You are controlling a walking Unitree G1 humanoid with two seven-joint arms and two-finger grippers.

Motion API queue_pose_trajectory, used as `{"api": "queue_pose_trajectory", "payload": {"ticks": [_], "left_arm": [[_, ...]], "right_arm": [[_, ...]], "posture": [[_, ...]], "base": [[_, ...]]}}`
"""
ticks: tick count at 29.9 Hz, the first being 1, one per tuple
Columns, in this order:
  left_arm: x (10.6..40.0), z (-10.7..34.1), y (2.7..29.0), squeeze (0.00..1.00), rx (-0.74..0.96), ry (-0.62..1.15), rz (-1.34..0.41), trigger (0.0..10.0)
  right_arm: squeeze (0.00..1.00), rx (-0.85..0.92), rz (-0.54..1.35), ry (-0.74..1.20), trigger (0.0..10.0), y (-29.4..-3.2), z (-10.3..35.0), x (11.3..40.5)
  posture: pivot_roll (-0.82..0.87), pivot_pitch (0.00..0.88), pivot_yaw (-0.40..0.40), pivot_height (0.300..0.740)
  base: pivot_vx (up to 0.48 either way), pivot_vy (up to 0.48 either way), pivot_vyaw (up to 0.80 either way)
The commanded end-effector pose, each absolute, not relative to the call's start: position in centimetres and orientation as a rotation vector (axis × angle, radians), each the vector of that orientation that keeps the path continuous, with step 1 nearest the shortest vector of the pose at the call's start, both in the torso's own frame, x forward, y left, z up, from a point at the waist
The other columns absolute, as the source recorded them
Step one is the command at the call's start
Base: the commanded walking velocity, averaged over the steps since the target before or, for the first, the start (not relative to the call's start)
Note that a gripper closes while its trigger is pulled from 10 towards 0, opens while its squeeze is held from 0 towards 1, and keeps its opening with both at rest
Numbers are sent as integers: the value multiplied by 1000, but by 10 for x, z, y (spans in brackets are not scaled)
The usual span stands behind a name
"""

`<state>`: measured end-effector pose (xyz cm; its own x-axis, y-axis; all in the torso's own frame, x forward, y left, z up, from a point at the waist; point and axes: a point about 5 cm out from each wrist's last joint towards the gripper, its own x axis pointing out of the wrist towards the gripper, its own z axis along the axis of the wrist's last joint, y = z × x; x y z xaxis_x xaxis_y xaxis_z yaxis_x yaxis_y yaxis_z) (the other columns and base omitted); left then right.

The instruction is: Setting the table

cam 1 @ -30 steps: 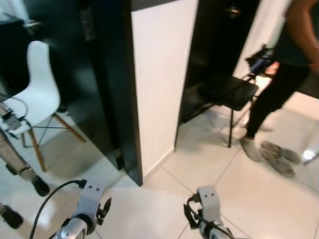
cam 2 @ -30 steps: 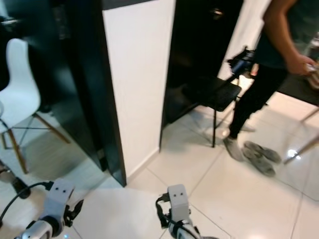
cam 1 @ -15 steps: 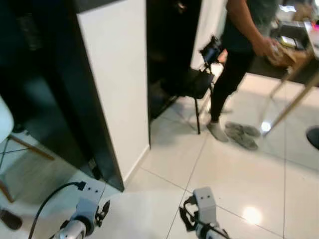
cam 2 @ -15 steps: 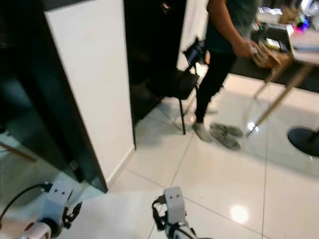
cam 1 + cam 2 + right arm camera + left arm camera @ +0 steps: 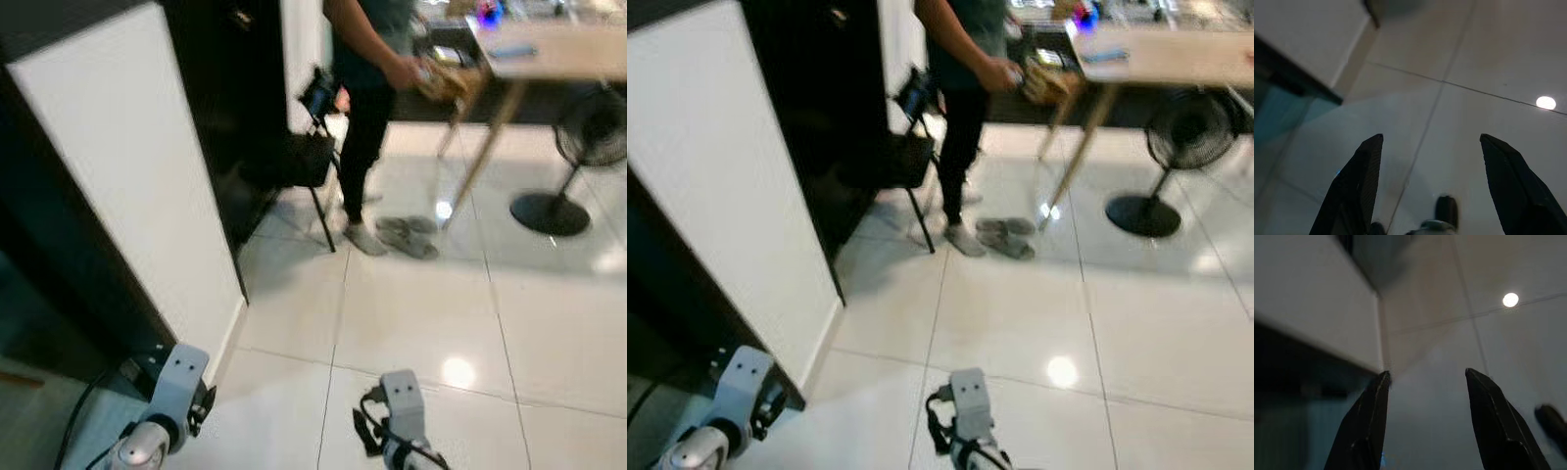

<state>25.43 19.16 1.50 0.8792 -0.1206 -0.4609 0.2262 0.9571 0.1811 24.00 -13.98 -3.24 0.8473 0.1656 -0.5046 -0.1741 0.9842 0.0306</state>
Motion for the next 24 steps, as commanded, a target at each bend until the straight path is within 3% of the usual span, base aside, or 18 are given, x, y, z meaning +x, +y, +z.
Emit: {"api": "queue_pose_trajectory", "payload": {"ticks": [1,19,22,24], "left_arm": [[253,12,193,0,247,483,-190,10000],[255,14,194,0,269,465,-201,10000],[260,18,196,0,266,455,-191,10000],[262,17,194,0,239,447,-160,10000]], "right_arm": [[0,-5,163,541,10000,-141,-35,238],[0,-8,151,534,10000,-140,-34,241],[0,-23,165,532,10000,-138,-33,243],[0,-51,192,540,10000,-141,-34,242]], "posture": [[-110,0,176,740],[-97,0,190,740],[-97,0,174,740],[-90,0,118,740]], "base": [[0,0,-800],[0,0,-800],[0,0,-800],[0,0,-800]]}}
